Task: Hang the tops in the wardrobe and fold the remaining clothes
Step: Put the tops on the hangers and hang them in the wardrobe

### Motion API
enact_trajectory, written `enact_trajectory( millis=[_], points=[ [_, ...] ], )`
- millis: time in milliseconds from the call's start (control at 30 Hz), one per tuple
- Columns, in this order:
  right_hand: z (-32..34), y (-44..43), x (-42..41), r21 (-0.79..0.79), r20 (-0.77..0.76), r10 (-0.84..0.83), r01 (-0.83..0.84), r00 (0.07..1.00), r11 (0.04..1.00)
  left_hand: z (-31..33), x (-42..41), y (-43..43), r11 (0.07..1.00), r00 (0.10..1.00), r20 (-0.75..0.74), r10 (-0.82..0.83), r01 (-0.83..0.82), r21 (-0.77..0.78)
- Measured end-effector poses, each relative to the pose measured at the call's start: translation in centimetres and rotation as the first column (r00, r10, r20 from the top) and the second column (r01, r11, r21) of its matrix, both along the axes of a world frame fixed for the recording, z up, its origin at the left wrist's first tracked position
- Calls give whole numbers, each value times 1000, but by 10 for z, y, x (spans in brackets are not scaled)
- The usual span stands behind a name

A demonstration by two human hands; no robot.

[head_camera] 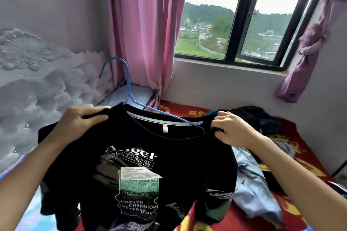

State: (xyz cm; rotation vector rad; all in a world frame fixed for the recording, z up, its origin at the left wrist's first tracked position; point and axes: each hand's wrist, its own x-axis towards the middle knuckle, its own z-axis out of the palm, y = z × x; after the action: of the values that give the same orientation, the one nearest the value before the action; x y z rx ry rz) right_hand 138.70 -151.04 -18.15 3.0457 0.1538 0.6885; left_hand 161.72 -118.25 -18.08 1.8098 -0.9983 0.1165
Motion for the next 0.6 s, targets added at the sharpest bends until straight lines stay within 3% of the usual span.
enact_trajectory(
  millis=[133, 233, 300, 367, 467, 533, 600],
  points=[
    [16, 35, 15, 280, -34, -61, 68, 998, 958, -13, -15, -24, 996, 994, 79, -81, 77, 44],
    [25, 50, 35, 344, -141, -119, 161, 983, 925, -20, -24, -43, 995, 984, 157, -89, 80, 66],
    [32, 53, 44, 263, -220, -144, 200, 965, 944, -20, -26, -47, 996, 983, 160, -87, 80, 50],
    [36, 54, 49, 80, -276, -172, 201, 946, 976, -16, -26, -44, 992, 984, 138, -115, 106, 70],
    [47, 46, 48, -158, -267, -241, 204, 933, 966, -13, -14, -28, 986, 987, 109, -120, 106, 127],
    [57, 29, 41, -130, -221, -259, 235, 940, 963, -14, -1, -11, 992, 996, 55, -71, 65, 109],
    [62, 12, 34, -1, -198, -262, 268, 945, 964, -14, 8, 6, 999, 995, -95, -29, 31, 21]
  ],
)
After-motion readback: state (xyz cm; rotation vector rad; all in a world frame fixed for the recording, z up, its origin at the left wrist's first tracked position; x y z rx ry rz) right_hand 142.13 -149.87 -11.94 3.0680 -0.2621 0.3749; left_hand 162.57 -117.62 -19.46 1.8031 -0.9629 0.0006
